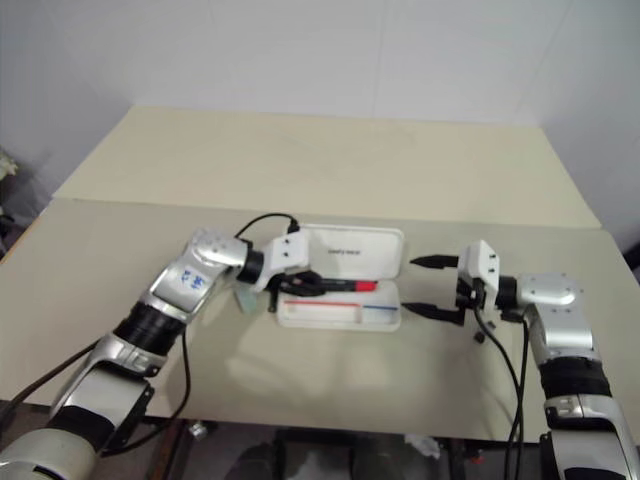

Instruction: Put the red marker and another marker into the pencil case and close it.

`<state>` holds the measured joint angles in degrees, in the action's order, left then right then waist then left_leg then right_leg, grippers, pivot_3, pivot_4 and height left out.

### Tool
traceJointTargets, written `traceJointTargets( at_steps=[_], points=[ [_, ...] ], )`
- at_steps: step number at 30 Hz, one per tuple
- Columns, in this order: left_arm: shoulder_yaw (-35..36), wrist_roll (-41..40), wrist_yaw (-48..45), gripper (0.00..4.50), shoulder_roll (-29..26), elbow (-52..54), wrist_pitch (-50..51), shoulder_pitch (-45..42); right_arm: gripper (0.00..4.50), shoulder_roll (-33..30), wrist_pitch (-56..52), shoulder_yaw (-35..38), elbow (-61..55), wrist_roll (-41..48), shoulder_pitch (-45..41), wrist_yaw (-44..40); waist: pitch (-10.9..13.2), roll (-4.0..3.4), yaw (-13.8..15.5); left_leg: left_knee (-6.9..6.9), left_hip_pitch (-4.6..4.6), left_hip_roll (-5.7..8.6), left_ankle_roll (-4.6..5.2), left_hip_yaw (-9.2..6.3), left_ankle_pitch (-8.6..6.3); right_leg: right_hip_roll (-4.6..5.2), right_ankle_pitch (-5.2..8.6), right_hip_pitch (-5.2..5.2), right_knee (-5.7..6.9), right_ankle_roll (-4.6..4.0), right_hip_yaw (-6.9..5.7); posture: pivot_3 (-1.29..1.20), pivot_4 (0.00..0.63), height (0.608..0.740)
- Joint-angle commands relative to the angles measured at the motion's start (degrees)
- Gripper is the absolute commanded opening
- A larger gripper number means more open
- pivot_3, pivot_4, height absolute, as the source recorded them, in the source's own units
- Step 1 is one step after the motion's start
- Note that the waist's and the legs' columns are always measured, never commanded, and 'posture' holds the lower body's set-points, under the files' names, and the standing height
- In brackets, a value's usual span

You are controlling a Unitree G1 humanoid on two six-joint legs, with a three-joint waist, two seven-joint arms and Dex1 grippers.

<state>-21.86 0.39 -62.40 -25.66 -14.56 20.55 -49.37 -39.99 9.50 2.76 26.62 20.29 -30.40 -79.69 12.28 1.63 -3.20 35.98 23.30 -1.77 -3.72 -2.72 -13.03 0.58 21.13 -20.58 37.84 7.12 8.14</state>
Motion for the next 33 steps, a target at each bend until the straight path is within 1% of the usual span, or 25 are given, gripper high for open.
traceJointTargets(
  at_steps=[1,3,4,8,10,15,23,26,29,30,32,33],
  points=[
    [1.2,0.3,1.0,2.25,0.6,-0.5,-0.5,-2.1,4.5,-0.4,-0.2,1.5,-2.6,0.7,0.3,0.7,0.0,0.0,0.0,0.0,0.0,0.0,0.0,0.0,0.0,0.0,0.0,0.0,0.0,0.0,0.0,0.0,0.15,0.74],
    [1.3,0.2,1.2,2.86,0.9,-0.7,-0.3,-2.3,4.5,-0.4,-0.3,1.5,-2.7,0.7,0.4,0.9,0.0,0.0,0.0,0.01,0.0,0.0,0.0,0.0,0.0,0.0,0.0,0.0,0.01,0.0,0.0,0.0,0.15,0.74],
    [1.3,0.1,1.3,3.27,1.0,-0.6,-0.2,-2.3,4.5,-0.4,-0.3,1.5,-2.8,0.7,0.4,1.0,0.0,0.0,0.0,0.01,0.0,0.0,0.0,0.0,0.0,0.0,0.0,0.0,0.01,0.0,0.0,0.0,0.15,0.74],
    [1.7,-0.4,1.3,4.49,1.2,0.6,0.8,-2.1,4.5,-0.4,-0.5,1.6,-2.9,0.7,0.4,1.0,0.0,0.0,0.0,0.0,0.0,0.0,0.0,0.0,0.0,0.0,0.0,0.0,0.0,0.0,0.0,0.0,0.15,0.74],
    [2.0,-1.0,1.2,4.49,1.1,2.5,1.7,-1.5,4.5,-0.5,-0.5,1.6,-2.9,0.8,0.5,1.0,0.0,0.0,0.0,0.0,0.0,0.0,0.0,0.0,0.0,0.0,0.0,0.0,0.0,0.0,0.0,0.0,0.15,0.74],
    [4.6,-4.5,1.4,4.49,-0.3,15.2,7.1,2.8,4.5,-0.5,-1.2,1.8,-3.8,1.3,0.8,0.9,0.0,0.0,0.0,-0.03,0.0,-0.02,0.0,0.0,0.0,0.0,0.0,0.0,-0.02,0.0,0.01,0.0,0.15,0.74],
    [11.0,-8.1,6.0,4.49,-4.2,31.5,14.5,9.5,4.5,-0.5,-1.3,1.6,-3.0,1.1,-0.1,0.4,0.0,0.0,-0.1,0.0,-0.02,-0.03,0.0,0.0,0.0,0.0,0.0,0.02,0.01,0.01,0.02,0.0,0.15,0.74],
    [16.8,-9.1,10.3,4.49,-6.3,37.8,20.3,12.9,4.5,-0.7,-1.3,1.6,-2.5,1.1,-0.5,0.0,0.0,-0.01,-0.1,-0.01,-0.01,-0.04,0.01,-0.01,-0.01,0.01,0.0,0.02,-0.02,0.01,0.02,0.0,0.15,0.74],
    [22.6,-7.8,15.5,4.49,-9.7,39.7,27.6,16.5,4.5,-1.2,-1.0,1.7,-1.3,0.8,-1.1,-0.7,0.0,-0.01,-0.3,-0.03,-0.03,-0.06,0.01,-0.01,-0.01,0.0,0.0,0.02,-0.02,0.01,0.02,0.0,0.15,0.74],
    [25.1,-7.4,18.2,4.49,-10.0,40.0,30.8,17.9,4.5,-1.3,-0.9,1.7,-0.8,0.7,-1.5,-0.9,0.0,-0.01,-0.3,-0.03,-0.04,-0.05,0.01,-0.02,-0.01,-0.01,0.0,0.02,-0.01,0.01,0.01,0.0,0.15,0.74],
    [30.8,-6.7,24.6,4.49,-8.2,41.2,35.1,21.0,4.5,-1.3,-0.8,1.6,0.5,0.4,-2.7,-1.2,0.0,-0.01,-0.4,-0.02,-0.06,-0.05,0.02,-0.01,-0.01,0.01,0.0,0.03,0.0,0.01,0.03,0.0,0.15,0.74],
    [32.3,-6.2,27.2,4.49,-7.3,41.8,36.9,21.9,4.5,-1.2,-0.6,1.5,1.2,0.3,-3.3,-1.4,0.0,-0.01,-0.4,0.0,-0.05,-0.04,0.03,-0.02,-0.02,0.04,0.0,0.04,0.0,0.01,0.02,0.0,0.15,0.74]
  ],
)
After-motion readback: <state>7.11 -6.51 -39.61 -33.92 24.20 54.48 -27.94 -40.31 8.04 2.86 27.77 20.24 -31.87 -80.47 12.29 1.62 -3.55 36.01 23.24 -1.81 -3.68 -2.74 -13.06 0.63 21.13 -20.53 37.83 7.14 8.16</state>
